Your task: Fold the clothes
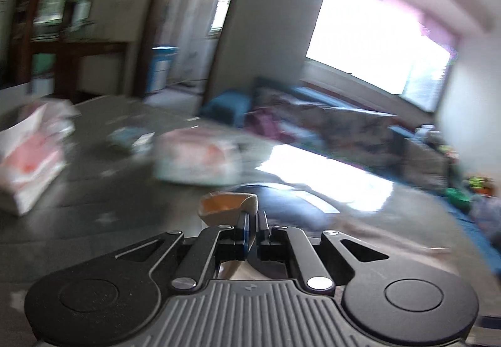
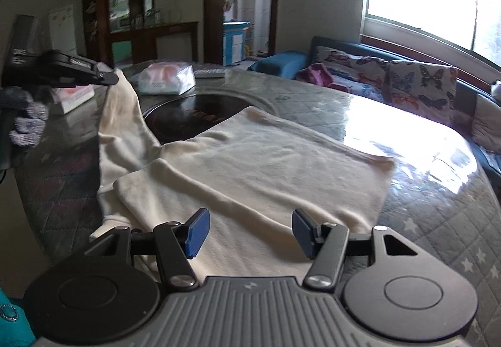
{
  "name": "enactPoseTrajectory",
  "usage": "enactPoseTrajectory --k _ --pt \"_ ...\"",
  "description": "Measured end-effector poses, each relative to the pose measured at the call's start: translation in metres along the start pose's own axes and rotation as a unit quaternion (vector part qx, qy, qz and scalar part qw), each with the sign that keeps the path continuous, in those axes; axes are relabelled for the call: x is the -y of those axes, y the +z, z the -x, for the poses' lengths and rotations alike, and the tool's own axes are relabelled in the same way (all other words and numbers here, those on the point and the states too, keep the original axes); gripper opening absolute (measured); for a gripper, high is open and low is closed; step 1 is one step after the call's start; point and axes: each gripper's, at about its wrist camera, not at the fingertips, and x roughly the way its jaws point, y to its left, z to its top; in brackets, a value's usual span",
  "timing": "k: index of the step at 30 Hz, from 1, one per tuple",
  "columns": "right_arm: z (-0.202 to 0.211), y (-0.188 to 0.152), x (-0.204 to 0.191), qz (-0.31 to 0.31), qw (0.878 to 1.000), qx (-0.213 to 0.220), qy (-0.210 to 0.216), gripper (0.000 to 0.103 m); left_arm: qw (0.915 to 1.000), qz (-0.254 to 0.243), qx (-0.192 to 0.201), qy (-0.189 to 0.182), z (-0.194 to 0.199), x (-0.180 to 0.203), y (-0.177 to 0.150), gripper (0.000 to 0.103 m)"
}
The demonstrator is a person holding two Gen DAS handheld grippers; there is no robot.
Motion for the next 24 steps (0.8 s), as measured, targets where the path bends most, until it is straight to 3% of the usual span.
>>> enactPoseTrajectory --k 5,12,18,24 --pt "0.015 -0.007 0.016 -0.025 1.0 0.011 -0.014 0.059 0.9947 -0.03 -0.001 -0.099 0.022 0.06 -0.003 0.004" --pt "0.033 -0.024 0.034 -0.052 0.998 0.016 -0.037 0.059 0.9739 -0.078 -0.028 -0.212 0.032 0.137 -0.028 0.004" --pt "0.042 -0.04 0.048 -0.073 0.996 0.013 -0.051 0.059 0.9579 -0.11 -0.08 -0.253 0.021 0.178 -0.063 0.004" --pt "0.043 -0.044 0.054 -0.086 0.995 0.011 -0.055 0.059 0.9448 -0.137 -0.124 -0.271 0.011 0.19 -0.092 0.005"
